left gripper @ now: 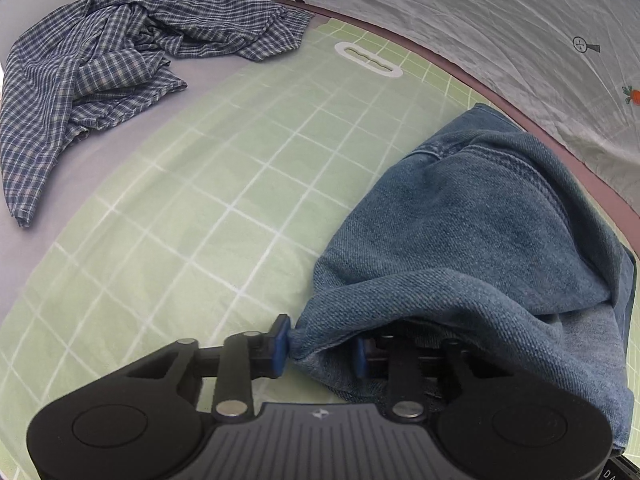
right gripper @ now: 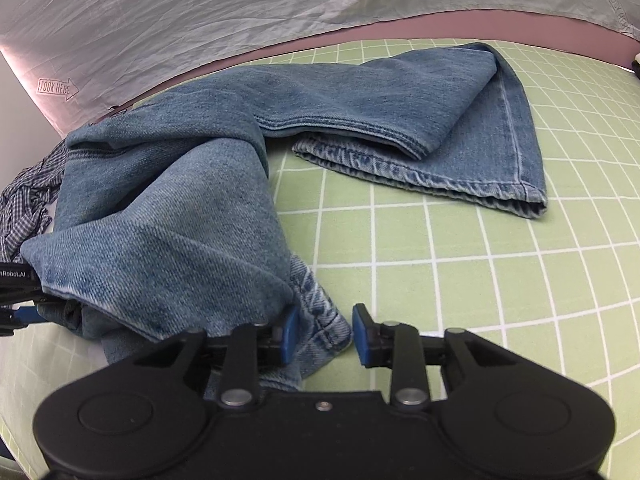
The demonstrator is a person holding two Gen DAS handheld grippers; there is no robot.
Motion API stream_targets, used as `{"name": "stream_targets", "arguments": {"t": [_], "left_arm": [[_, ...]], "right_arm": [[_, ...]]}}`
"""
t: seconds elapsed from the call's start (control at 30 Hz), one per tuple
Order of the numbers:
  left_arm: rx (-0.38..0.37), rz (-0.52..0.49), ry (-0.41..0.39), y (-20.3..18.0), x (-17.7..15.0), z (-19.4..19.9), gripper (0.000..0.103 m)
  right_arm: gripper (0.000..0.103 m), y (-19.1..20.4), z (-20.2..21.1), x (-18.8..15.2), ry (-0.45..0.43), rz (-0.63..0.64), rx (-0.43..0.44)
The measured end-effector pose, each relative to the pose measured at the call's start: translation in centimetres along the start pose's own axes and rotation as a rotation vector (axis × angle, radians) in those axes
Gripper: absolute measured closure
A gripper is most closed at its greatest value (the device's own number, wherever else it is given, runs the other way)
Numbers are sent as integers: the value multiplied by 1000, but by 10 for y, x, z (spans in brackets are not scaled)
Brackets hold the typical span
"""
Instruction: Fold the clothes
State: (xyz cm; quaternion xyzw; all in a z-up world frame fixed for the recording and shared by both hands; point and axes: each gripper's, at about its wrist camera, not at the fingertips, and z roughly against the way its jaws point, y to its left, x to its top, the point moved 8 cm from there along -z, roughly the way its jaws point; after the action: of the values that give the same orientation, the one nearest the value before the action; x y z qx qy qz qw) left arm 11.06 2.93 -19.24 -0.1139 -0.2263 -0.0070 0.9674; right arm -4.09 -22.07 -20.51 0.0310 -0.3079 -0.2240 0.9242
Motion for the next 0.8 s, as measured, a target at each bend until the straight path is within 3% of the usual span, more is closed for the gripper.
{"name": "stream_targets", "arguments": {"t": [0.17,0.2,0.4,0.53,0.67,0.8], "left_arm": [[46,10,-98,6,18,15,88],[62,13,-124,8,24,19,88],[144,7,-268,28,67,49,89],[188,-5,-330,35,90,61,89],[184,-4,-332,36,96,62,88],[162,-72,-328,18,84,61,88]], "right_arm": [[88,8,10,4,-40,120,-52],[97,8,15,7,-60,149,-81],[98,-26,44,23,-136,117,-229],[98,-68,63,30,-175,130,-412],[98,-145,99,31,-215,14,-606],[97,-199,123,18,-228,-95,-705]]}}
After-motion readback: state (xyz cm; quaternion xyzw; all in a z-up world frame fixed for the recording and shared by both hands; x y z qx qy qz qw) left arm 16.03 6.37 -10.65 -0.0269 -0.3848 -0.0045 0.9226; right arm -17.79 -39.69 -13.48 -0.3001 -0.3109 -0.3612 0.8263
